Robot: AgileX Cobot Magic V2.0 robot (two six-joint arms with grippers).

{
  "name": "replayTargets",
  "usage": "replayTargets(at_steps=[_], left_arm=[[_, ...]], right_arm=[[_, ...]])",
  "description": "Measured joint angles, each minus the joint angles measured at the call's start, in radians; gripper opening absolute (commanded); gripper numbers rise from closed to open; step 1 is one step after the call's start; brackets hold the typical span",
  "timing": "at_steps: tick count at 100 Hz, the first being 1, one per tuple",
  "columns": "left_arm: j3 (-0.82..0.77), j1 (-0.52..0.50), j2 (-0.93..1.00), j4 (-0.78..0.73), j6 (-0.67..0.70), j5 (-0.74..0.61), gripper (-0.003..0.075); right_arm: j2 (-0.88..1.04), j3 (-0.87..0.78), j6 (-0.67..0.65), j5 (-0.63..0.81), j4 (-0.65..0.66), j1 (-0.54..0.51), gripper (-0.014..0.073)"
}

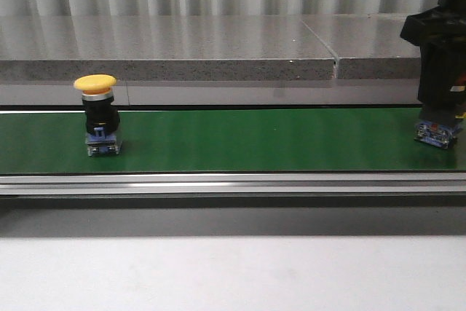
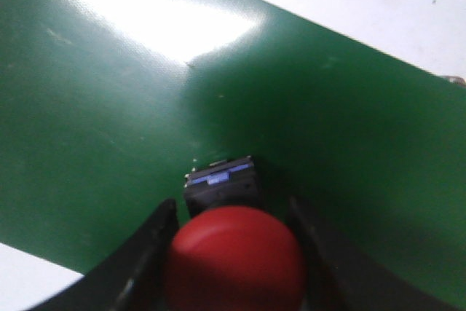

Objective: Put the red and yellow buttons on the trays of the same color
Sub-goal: 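Carry the red button into the red tray and open the right gripper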

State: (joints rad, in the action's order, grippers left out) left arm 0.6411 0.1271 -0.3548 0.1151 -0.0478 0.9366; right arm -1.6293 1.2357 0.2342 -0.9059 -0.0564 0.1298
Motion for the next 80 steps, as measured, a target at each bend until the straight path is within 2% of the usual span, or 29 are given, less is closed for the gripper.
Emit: replayTargets(at_steps=[22,42,56,80], left_arm=[[0.000,0.000,0.000,0.000,0.000,0.000,-0.0020],[0.000,0.002,0.000,0.000,0.000,0.000,-0.0020],[0.000,0.004,0.000,0.000,0.000,0.000,-0.0020],[0.000,0.004,0.000,0.000,0.000,0.000,-0.0020]], right_arm=[[0.000,0.000,-0.014,-0.004,0.000,-0.008,0.0161],[0.047,0.000,-0.161,0.017,0.026,-0.059,0.0161],[0.081,0.000,-0.193,0.020,0.046,-0.126,0.0161],[0.084,0.057,-0.202,-0.021,0.050,-0.305,0.0161]])
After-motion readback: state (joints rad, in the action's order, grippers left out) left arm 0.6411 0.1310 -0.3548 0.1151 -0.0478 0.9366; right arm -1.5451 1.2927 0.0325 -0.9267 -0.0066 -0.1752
